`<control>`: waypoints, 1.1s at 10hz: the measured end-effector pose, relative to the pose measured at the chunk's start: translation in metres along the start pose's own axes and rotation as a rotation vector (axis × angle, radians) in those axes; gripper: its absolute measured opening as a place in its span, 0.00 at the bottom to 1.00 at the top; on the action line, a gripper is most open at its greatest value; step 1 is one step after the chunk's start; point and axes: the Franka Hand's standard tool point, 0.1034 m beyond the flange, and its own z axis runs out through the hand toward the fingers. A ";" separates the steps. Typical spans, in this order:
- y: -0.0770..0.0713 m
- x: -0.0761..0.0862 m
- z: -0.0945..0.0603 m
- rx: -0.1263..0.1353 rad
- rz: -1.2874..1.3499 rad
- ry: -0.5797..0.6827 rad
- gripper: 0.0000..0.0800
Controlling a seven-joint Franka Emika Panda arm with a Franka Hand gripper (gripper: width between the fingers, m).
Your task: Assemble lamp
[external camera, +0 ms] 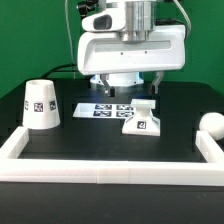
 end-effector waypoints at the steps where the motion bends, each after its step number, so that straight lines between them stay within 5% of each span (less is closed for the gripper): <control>1: -0.005 -0.015 0.002 -0.002 0.082 -0.005 0.87; 4: -0.021 -0.046 0.015 -0.004 0.212 -0.023 0.87; 8: -0.021 -0.045 0.016 0.000 0.208 -0.024 0.87; 11: -0.031 -0.068 0.027 -0.002 0.218 -0.014 0.87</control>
Offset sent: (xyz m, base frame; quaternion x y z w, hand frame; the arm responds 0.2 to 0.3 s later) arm -0.0404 0.0137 -0.0153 -0.0162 0.0043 0.1160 0.9931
